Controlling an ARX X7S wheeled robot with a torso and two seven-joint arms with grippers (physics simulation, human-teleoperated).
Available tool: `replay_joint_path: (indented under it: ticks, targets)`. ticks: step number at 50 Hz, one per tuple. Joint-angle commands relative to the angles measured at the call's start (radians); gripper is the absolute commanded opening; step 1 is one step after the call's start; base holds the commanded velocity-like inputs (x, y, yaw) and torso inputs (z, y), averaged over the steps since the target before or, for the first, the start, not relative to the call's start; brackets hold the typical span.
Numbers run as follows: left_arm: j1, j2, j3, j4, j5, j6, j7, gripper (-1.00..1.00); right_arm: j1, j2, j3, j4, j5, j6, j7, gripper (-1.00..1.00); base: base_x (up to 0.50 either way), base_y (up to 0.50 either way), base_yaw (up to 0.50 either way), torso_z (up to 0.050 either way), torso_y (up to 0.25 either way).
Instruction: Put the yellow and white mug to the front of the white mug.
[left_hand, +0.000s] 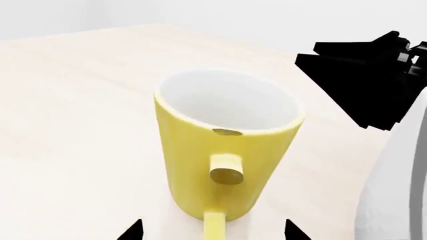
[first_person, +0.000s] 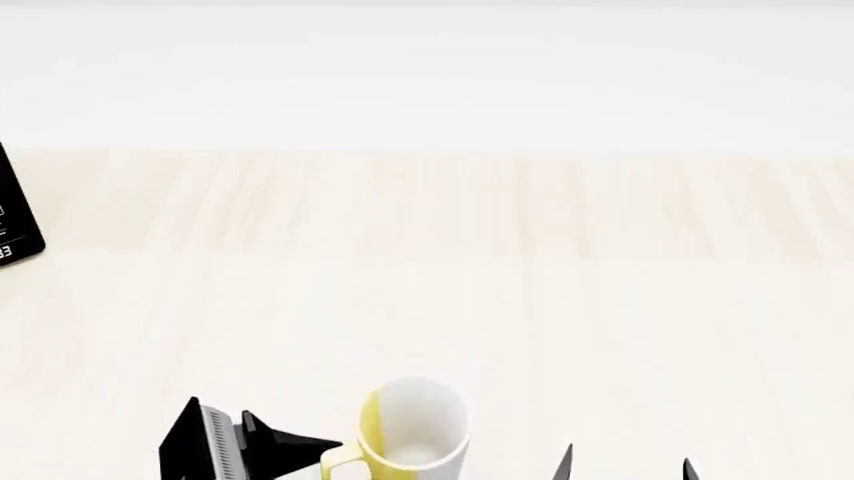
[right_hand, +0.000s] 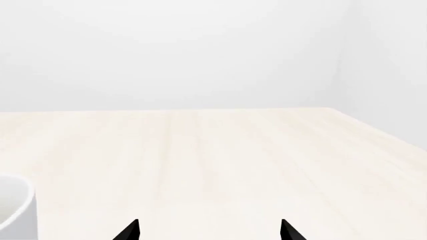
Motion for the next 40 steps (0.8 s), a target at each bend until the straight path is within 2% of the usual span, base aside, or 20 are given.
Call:
replay_joint_path:
  ticks: [1, 10, 13, 15, 16, 19, 24, 40]
  targets:
    - [0.000, 0.005, -0.042, -0.005, 0.031, -0.003, 0.015, 1.00, 0.002, 0.002, -0.005, 0.002, 0.002, 0.000, 0.003, 1.00, 0.00, 0.00, 0.00, 0.000, 0.000]
    - [-0.001, 0.005, -0.075, -0.004, 0.028, -0.002, 0.052, 1.00, 0.004, 0.004, -0.007, 0.004, 0.005, -0.003, 0.005, 1.00, 0.00, 0.00, 0.00, 0.000, 0.000]
    - [-0.007, 0.004, -0.105, -0.003, -0.007, -0.003, 0.110, 1.00, 0.004, 0.005, -0.008, 0.005, 0.007, -0.003, 0.006, 1.00, 0.00, 0.00, 0.00, 0.000, 0.000]
    - [0.041, -0.008, -0.122, 0.148, -0.044, -0.082, 0.140, 1.00, 0.004, 0.006, -0.009, 0.007, 0.007, -0.004, 0.006, 1.00, 0.00, 0.00, 0.00, 0.000, 0.000]
    - [0.086, -0.019, -0.133, 0.290, -0.073, -0.160, 0.145, 1.00, 0.004, 0.006, -0.009, 0.007, 0.007, -0.004, 0.006, 1.00, 0.00, 0.00, 0.00, 0.000, 0.000]
    - [0.145, -0.036, -0.151, 0.480, -0.122, -0.275, 0.151, 1.00, 0.005, 0.005, -0.014, 0.009, 0.003, -0.004, 0.007, 1.00, 0.00, 0.00, 0.00, 0.000, 0.000]
    - [0.209, -0.056, -0.175, 0.673, -0.197, -0.374, 0.169, 1.00, 0.007, 0.006, -0.016, 0.013, 0.005, -0.005, 0.007, 1.00, 0.00, 0.00, 0.00, 0.000, 0.000]
    - [0.248, -0.078, -0.237, 0.826, -0.339, -0.472, 0.180, 1.00, 0.011, 0.007, -0.027, 0.022, 0.006, -0.007, 0.011, 1.00, 0.00, 0.00, 0.00, 0.000, 0.000]
